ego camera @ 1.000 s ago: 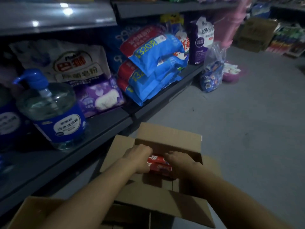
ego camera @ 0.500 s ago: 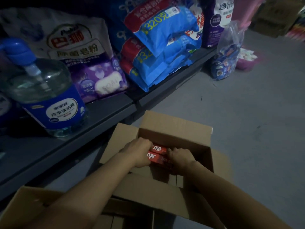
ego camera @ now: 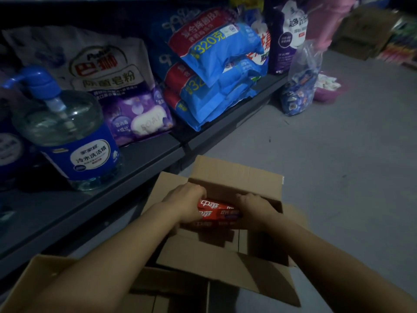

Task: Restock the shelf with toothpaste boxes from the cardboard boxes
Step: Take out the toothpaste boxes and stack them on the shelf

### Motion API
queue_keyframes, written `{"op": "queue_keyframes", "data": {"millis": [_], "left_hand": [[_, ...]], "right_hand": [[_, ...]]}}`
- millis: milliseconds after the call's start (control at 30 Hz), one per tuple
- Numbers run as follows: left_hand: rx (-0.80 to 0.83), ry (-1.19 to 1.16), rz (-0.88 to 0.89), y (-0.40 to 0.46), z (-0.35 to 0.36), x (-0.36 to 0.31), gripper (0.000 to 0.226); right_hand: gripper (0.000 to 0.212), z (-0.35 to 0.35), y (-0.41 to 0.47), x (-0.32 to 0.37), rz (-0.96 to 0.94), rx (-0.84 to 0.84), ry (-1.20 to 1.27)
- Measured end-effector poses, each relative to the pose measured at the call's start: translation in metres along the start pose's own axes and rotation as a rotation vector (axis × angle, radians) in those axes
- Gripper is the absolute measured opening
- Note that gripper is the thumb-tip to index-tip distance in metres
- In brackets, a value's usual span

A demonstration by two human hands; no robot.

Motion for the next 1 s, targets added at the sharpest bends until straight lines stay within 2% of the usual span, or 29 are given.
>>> {"op": "queue_keyframes", "data": {"millis": [100, 200, 333, 567, 733, 800, 1000], "left_hand": [[0.002, 0.026, 0.002, -0.009, -0.016, -0.008, 0.048], [0.02, 0.061, 0.004, -0.021, -0.042, -0.017, 0.051], [-0.047, 0.097, 0.023, -0.044, -0.093, -0.037, 0.054], [-0.184, 0.229, 0.107, -0.122, -0.194, -0.076, 0.058], [-0.329, 0.234, 0.129, -0.201, -0.29, -0.086, 0.051], [-0.408, 0.223, 0.1, -0.236, -0.33, -0.083, 0.052], [-0.576, 0.149, -0.005, -0.342, -0.428, -0.059, 0.05]], "right_hand": [[0.05, -0.03, -0.021, -0.008, 0.014, -0.032, 0.042], [0.036, -0.075, -0.047, -0.019, 0.023, -0.069, -0.021], [0.025, -0.132, -0.081, -0.028, 0.023, -0.073, 0.149], [0.022, -0.231, -0.133, -0.015, -0.089, -0.147, 0.315], [0.028, -0.326, -0.162, 0.038, -0.276, -0.257, 0.354], [0.021, -0.366, -0.169, 0.069, -0.357, -0.295, 0.313], [0.024, -0.474, -0.18, 0.16, -0.565, -0.366, 0.274]]}}
Point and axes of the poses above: each hand's wrist, its own y-axis towards the middle knuckle, its own z-axis out of the palm, x = y × z, the point moved 9 cm from there along y, towards the middle knuckle, and after that the axes turned 11 degrees about -y, right-handed, at the moved point
